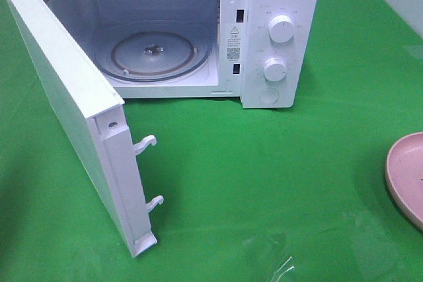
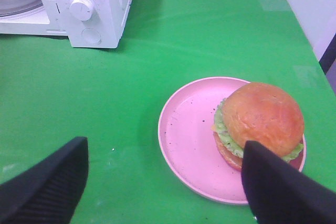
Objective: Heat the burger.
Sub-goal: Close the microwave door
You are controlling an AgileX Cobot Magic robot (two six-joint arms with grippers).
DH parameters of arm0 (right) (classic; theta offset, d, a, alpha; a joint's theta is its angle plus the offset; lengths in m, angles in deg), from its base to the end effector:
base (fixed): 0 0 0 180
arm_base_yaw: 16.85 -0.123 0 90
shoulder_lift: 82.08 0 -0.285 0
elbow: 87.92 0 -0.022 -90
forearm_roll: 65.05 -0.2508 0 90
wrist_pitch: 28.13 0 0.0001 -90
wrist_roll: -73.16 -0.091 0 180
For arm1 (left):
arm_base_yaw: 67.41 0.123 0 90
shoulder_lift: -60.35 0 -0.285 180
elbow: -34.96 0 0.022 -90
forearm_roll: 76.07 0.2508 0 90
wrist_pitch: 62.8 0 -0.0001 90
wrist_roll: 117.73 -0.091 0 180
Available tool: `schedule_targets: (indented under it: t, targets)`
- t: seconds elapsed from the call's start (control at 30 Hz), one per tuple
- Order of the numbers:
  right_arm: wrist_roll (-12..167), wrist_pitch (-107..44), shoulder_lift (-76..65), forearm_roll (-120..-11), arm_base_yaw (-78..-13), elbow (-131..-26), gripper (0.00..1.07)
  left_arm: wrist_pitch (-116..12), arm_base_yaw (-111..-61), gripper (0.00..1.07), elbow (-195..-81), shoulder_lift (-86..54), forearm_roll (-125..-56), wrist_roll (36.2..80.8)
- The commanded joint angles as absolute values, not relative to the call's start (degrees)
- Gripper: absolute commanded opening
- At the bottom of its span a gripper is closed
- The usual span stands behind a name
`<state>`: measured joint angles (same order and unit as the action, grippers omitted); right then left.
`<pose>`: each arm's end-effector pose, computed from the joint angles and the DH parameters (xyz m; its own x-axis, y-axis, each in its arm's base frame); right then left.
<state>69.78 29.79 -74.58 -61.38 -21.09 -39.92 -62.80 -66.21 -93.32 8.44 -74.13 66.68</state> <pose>-0.0046 -0.0053 0.2843 -0.3960 -0.0044 -0.9182 -0.0143 0.9999 0.0014 0.1615 0.0034 0.2880 -0.2345 -0.0480 -0.9709 -0.0311 0.9986 -0.0419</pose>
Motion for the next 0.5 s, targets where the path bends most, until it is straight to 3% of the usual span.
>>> schedule_targets:
  t: [0.03,0.23,0.5]
  targets:
    - [70.2,29.1,-76.0,-61.4,-20.7,-39.7,0.76,-71.9,-66.1,0.00,-89.8,5.9,-73.9,66.0]
    - [70.2,29.1,-76.0,-61.4,-20.7,-39.7,0.76,-90.3,-66.1,0.00,-83.7,-3.0,-73.6,65.8]
    - [70.2,29.1,-76.0,-61.4,-20.7,-39.7,0.76,-108.6,-66.1,0.00,-82.0,-16.1,-65.3,66.1]
